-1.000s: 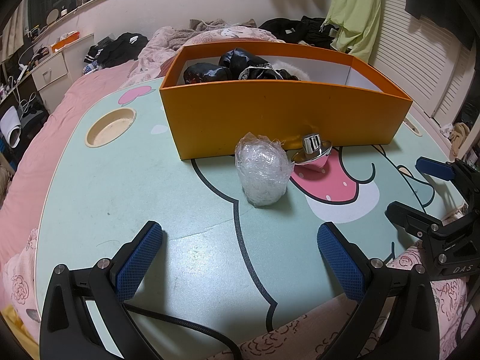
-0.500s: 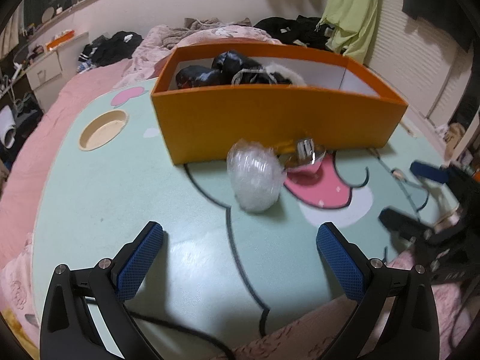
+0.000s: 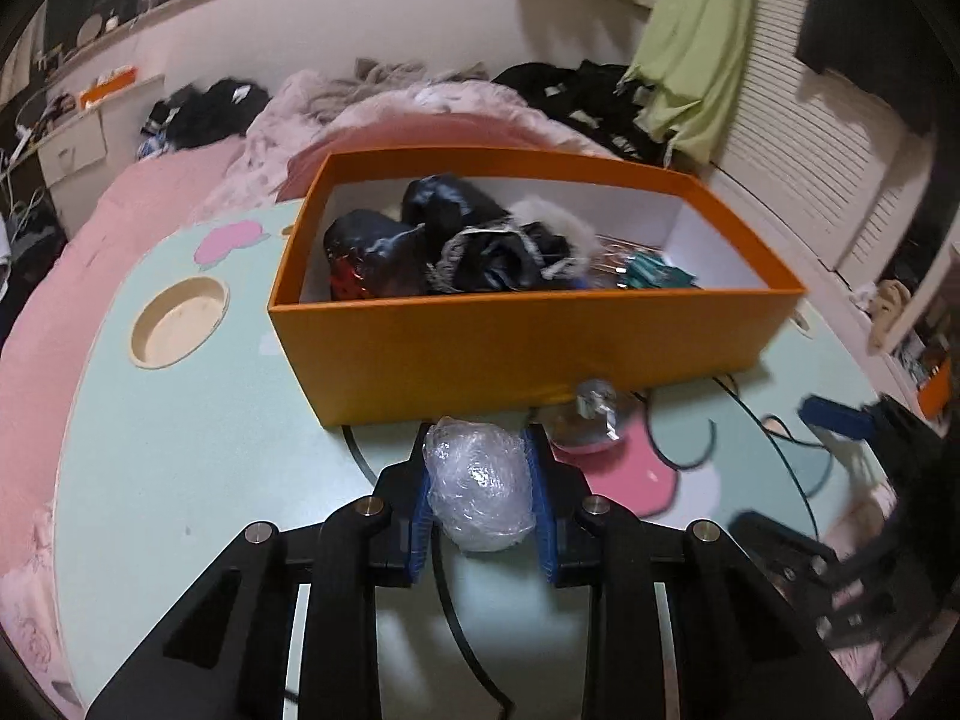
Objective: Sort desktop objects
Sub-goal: 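Grasp the plastic-wrapped ball with the left gripper while the right gripper grasps the silver part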
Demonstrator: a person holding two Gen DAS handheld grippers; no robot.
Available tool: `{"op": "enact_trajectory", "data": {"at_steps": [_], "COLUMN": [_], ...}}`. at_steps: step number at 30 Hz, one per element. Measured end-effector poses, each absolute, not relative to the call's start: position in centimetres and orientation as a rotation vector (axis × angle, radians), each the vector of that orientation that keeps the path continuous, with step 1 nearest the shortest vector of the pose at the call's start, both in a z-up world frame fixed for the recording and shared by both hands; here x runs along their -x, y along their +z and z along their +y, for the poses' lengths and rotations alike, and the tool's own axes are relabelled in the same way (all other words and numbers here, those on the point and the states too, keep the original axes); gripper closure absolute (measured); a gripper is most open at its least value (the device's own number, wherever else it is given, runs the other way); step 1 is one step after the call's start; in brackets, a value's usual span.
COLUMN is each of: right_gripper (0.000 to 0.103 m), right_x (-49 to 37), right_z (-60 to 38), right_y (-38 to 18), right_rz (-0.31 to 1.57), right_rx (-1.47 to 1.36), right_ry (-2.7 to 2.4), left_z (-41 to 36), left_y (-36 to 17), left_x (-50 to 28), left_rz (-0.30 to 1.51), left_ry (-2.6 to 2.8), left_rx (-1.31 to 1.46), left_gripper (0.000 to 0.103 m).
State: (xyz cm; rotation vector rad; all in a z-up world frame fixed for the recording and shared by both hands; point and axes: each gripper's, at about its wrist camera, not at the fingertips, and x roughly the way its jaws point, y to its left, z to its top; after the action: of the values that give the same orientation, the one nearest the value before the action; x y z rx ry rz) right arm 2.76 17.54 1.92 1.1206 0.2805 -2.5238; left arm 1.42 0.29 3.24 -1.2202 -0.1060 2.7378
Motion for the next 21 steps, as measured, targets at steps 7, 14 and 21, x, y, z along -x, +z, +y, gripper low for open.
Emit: {"op": "enact_trajectory", "data": {"at_steps": [7,14,21], "right_gripper": [0.0,0.013,0.032], "right_x": [-2.7,-1.5,1.6], "right_z": [17.7,15.3,9.1], "right_y": [2.0,4.4,4.6], "right_rz": [0.272,0.206,0.29], "right_rx": [-1.117,-1.068,-1.141], "right_ry": [-2.521,-2.384,-2.241], "left_z": [0.4,-0.3,-1.6], "left_y": [2.9,2.4,3.1], "left_x": [-3.7,-4.5,-5.1], "left_rz": [-0.133,-0.16,-0.183], "left_ry": [2.706,2.73,2.779], "left_rx": [1.22,1.218,1.185], "left_gripper": [0.074,0.075,0.075]}}
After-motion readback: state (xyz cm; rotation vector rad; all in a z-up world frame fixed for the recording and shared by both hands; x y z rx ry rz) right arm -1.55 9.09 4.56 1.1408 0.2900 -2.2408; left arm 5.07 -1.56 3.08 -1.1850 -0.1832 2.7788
